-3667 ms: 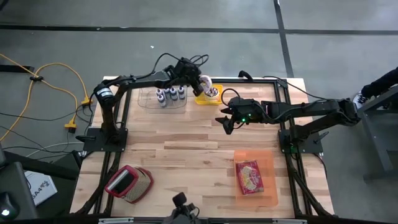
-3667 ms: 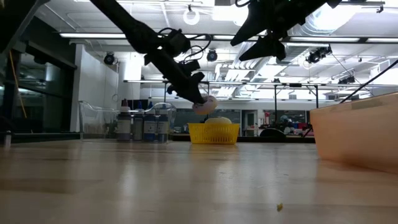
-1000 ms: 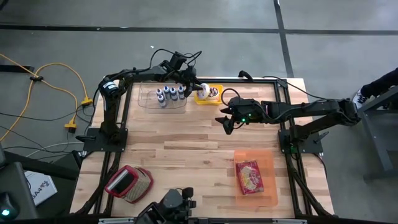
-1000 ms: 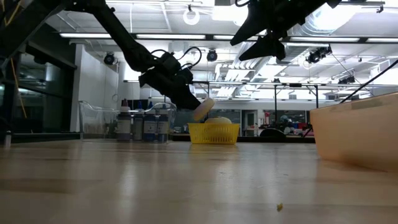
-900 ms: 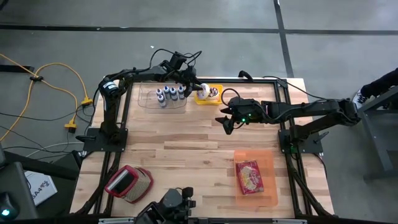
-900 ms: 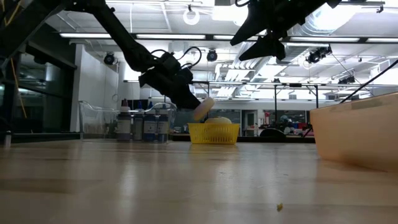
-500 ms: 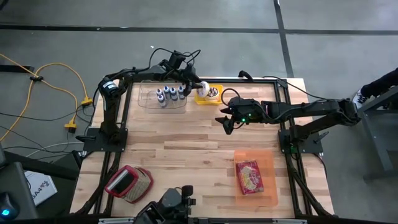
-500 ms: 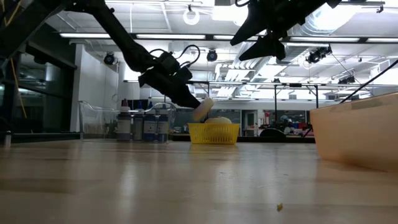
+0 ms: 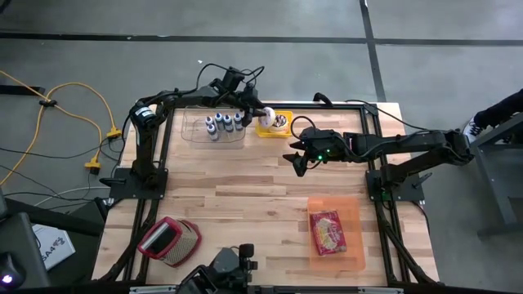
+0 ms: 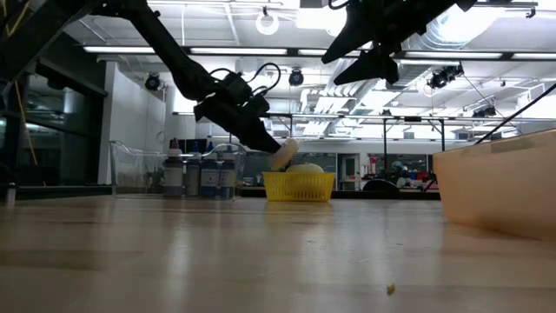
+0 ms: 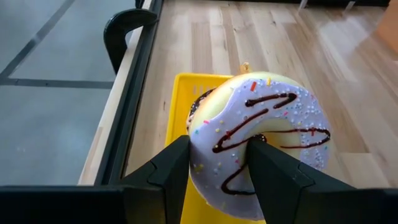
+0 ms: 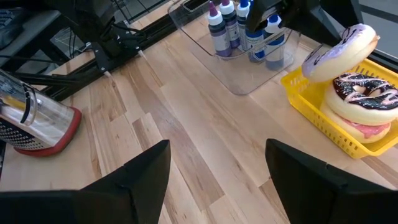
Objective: Pick & Place Food Item
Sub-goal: Put the purple donut into the yellow bin, then return to Home Position
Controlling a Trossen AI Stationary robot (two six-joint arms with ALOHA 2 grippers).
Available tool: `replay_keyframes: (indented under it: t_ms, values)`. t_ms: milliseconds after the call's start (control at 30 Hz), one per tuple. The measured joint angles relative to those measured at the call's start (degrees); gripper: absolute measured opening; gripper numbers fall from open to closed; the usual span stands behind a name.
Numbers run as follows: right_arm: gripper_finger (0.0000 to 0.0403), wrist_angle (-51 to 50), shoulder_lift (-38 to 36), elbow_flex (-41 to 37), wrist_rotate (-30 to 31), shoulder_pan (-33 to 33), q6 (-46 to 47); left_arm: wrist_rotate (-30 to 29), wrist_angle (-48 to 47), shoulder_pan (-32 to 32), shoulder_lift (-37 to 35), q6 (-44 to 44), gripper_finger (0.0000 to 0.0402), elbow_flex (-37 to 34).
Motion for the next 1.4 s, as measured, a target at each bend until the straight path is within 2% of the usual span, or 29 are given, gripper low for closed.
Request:
replay_keyframes:
  t_ms: [233,400,567,1133,1400]
  values:
    - [0.0250,0.01,0.00,0.00,0.00,0.00,0.00,2.27,-0.43,0.00,0.35,0.64,0.0153,0.03]
    - [0.0250,0.01,0.00,0.00,-0.01,0.00,0.00,4.68,-0.70,0.44,2.17,1.64,0.0173,0.07]
    - [0.0250,0.00,0.00,0.00,0.00,-0.02,0.00,4.97,1.39,0.48,2.58,2.56,0.0187,0.02]
    - [0.0250,0.02,0.00,0.00,-0.02,0.00,0.00,5.73,4.71,0.48,2.44,-0.06,0.0188,0.02]
    - [0.0250,0.02,0.00,0.00,-0.01,-0.02,0.00,5.47,5.13,-0.30,-0.43,-0.77,0.0188,0.04]
